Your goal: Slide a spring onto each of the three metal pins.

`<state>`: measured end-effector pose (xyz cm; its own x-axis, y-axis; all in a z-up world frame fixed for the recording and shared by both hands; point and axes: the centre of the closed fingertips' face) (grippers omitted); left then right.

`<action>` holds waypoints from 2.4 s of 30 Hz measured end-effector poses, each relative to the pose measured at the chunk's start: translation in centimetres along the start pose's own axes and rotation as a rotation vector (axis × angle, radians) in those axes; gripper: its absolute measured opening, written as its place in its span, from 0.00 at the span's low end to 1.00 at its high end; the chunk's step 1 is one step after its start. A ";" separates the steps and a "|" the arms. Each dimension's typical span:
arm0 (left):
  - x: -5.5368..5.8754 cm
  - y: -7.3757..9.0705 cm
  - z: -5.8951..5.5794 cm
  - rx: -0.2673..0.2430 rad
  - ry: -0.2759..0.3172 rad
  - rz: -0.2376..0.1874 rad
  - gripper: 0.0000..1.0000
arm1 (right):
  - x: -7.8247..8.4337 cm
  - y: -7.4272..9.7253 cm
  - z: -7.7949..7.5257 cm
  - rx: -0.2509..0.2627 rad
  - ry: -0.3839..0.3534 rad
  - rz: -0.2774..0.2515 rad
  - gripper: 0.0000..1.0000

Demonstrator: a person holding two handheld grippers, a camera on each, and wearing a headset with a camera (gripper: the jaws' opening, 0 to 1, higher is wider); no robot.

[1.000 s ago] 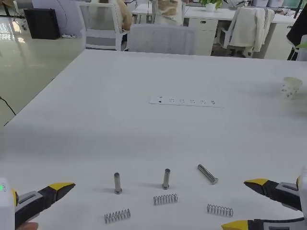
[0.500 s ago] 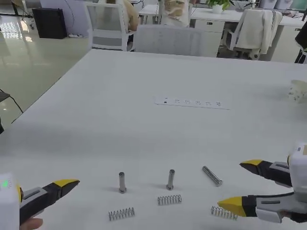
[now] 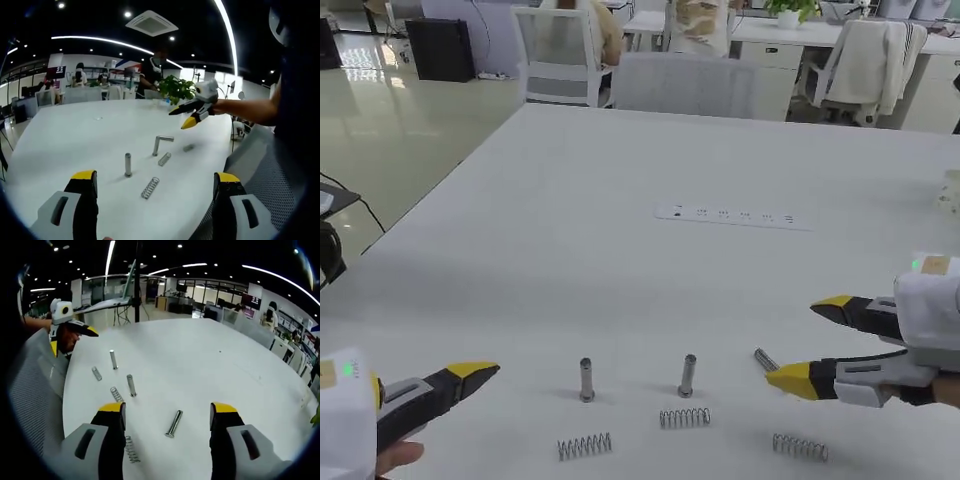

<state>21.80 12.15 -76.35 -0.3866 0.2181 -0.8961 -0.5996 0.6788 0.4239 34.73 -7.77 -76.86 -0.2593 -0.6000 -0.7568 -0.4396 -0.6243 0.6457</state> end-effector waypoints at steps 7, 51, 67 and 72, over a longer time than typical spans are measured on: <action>-0.1 -0.1 0.0 0.000 -0.005 -0.002 0.93 | 0.0 -1.4 -1.0 0.001 -0.010 0.037 0.64; 0.5 0.2 0.2 -0.002 0.010 -0.011 0.93 | 4.5 -6.4 -2.6 0.050 -0.170 0.361 0.14; 0.9 0.5 0.6 -0.009 0.021 -0.008 0.93 | 5.1 -7.4 -3.1 0.065 -0.216 0.424 0.09; 0.9 0.5 0.7 -0.010 0.025 -0.008 0.93 | 5.3 -7.6 -3.1 0.067 -0.217 0.441 0.08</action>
<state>21.63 13.18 -77.08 -0.3990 0.1946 -0.8961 -0.6100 0.6733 0.4178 39.32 -7.73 -85.43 -0.6034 -0.6771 -0.4212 -0.3002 -0.2964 0.9067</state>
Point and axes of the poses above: the centre of the closed fingertips' face, and the gripper's own axes: y roughly backward along the fingers, z roughly to its left, x roughly out of its underside, and after that the axes turned 7 degrees about z, right-handed
